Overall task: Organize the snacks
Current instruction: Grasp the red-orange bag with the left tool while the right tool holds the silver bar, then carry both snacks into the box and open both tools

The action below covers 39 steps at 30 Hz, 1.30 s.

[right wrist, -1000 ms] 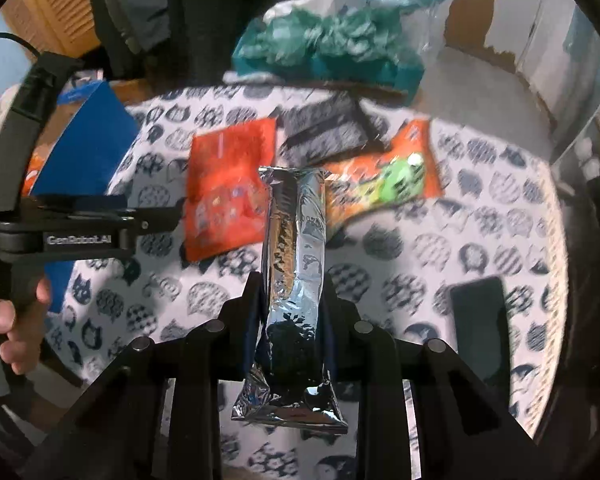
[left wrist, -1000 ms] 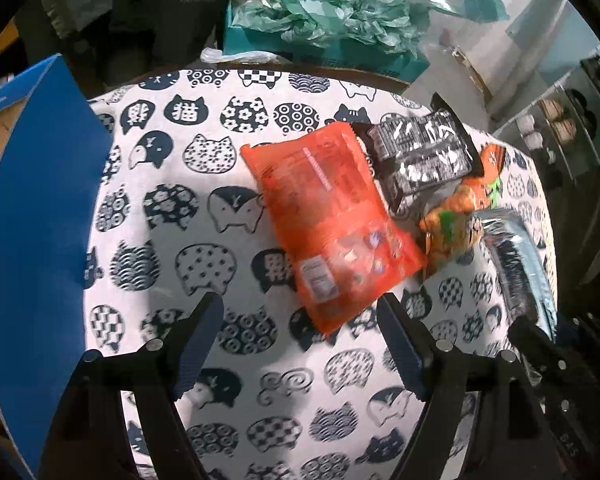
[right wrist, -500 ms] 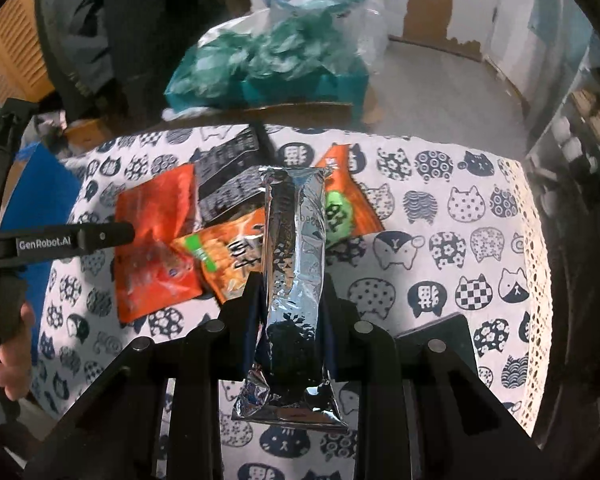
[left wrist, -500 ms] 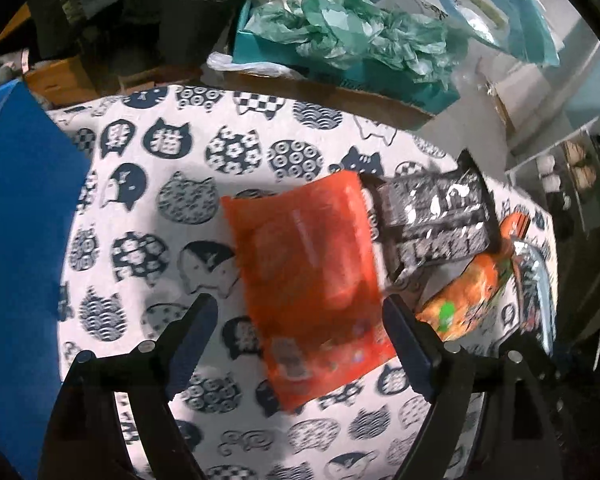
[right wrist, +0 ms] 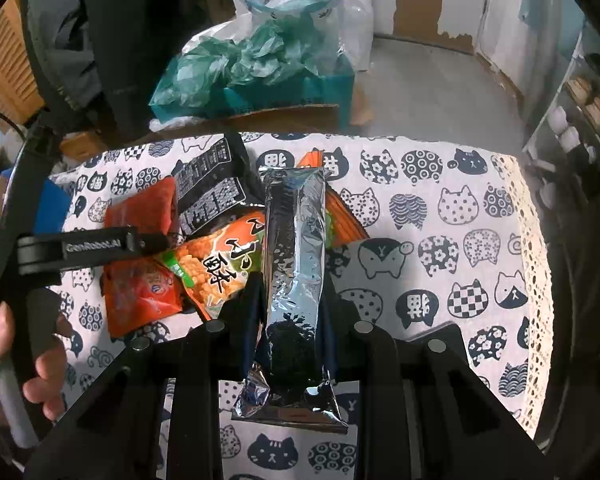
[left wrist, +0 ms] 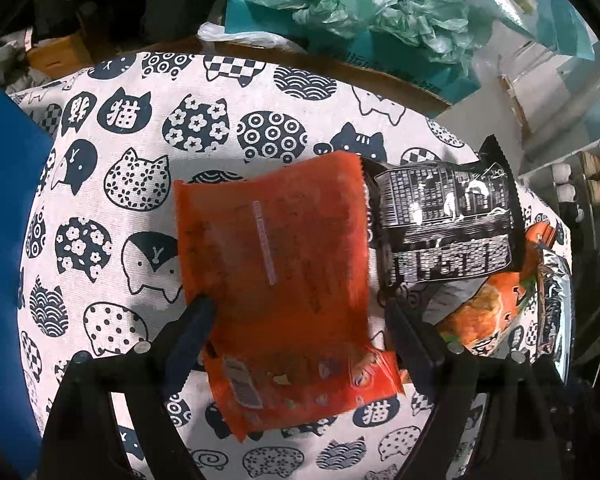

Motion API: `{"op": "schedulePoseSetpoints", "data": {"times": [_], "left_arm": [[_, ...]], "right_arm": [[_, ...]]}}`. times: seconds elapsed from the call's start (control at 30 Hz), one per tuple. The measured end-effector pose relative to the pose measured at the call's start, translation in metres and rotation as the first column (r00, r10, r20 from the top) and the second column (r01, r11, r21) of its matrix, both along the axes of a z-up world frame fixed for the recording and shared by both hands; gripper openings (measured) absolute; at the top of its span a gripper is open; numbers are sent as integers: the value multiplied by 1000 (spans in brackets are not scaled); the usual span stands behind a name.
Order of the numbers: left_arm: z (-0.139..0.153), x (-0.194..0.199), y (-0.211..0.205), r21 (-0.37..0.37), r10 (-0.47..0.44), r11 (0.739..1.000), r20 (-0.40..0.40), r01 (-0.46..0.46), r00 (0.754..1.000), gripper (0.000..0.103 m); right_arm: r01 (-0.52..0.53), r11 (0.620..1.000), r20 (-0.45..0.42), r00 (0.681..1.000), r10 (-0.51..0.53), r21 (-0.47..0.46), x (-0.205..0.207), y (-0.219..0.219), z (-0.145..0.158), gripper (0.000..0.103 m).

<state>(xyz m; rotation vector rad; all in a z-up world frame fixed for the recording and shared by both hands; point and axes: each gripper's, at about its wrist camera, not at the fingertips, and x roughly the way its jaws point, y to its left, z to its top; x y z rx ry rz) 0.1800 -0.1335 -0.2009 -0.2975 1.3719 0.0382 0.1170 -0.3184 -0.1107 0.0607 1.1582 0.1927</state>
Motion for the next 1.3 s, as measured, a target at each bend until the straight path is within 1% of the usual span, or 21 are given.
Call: {"op": "schedulePoseSetpoints", "data": {"times": [0.07, 0.13, 0.17, 0.2, 0.23, 0.3, 0.33, 0.4, 0.47, 0.57, 0.67, 0.87, 1.03, 1.3], "left_arm": [[-3, 0, -1, 12, -17, 1000, -1, 17, 1000, 88], [-6, -2, -3, 33, -64, 997, -1, 64, 998, 87], [-8, -2, -7, 52, -85, 995, -2, 85, 996, 82], [-9, -4, -8, 72, -93, 993, 2, 92, 996, 79], [-8, -5, -8, 79, -91, 993, 9, 91, 996, 72], [-6, -8, -4, 72, -93, 993, 20, 91, 995, 67], [-5, -9, -3, 73, -96, 993, 25, 94, 995, 60], [-2, -14, 2, 63, -114, 992, 42, 112, 993, 54], [4, -19, 9, 71, -132, 989, 68, 127, 989, 39], [11, -25, 17, 83, -155, 986, 96, 147, 983, 29], [15, -29, 17, 98, -181, 980, 106, 171, 978, 25], [23, -45, 31, 79, -185, 981, 108, 177, 977, 24], [36, -54, 42, 86, -197, 979, 127, 187, 972, 24], [70, -69, 59, 108, -207, 976, 176, 190, 962, 24]], "right_arm": [[-2, 1000, -3, 1000, 2, 0, 1, 1, -1, 25], [-3, 1000, -5, 1000, 3, 3, 1, 2, -1, 25], [-3, 1000, -6, 1000, 3, 4, 1, 3, -1, 25], [-4, 1000, -6, 1000, 4, 5, 2, 3, -1, 25], [-6, 1000, -7, 1000, 6, 6, 1, 3, -1, 25], [-11, 1000, -5, 1000, 11, 6, 1, 6, -1, 25], [-14, 1000, -5, 1000, 14, 4, 0, 7, 0, 25], [-19, 1000, -4, 1000, 19, 3, -1, 9, 0, 25], [-23, 1000, -1, 1000, 23, 1, -1, 13, 1, 25], [-33, 999, 5, 999, 33, -1, -2, 18, 3, 25], [-42, 999, 8, 999, 42, -6, -4, 23, 5, 25], [-59, 998, 16, 998, 59, -9, -5, 35, 12, 25], [-73, 997, 32, 997, 73, -12, -8, 44, 20, 25], [-103, 995, 58, 993, 103, -9, -14, 64, 37, 25]]}}
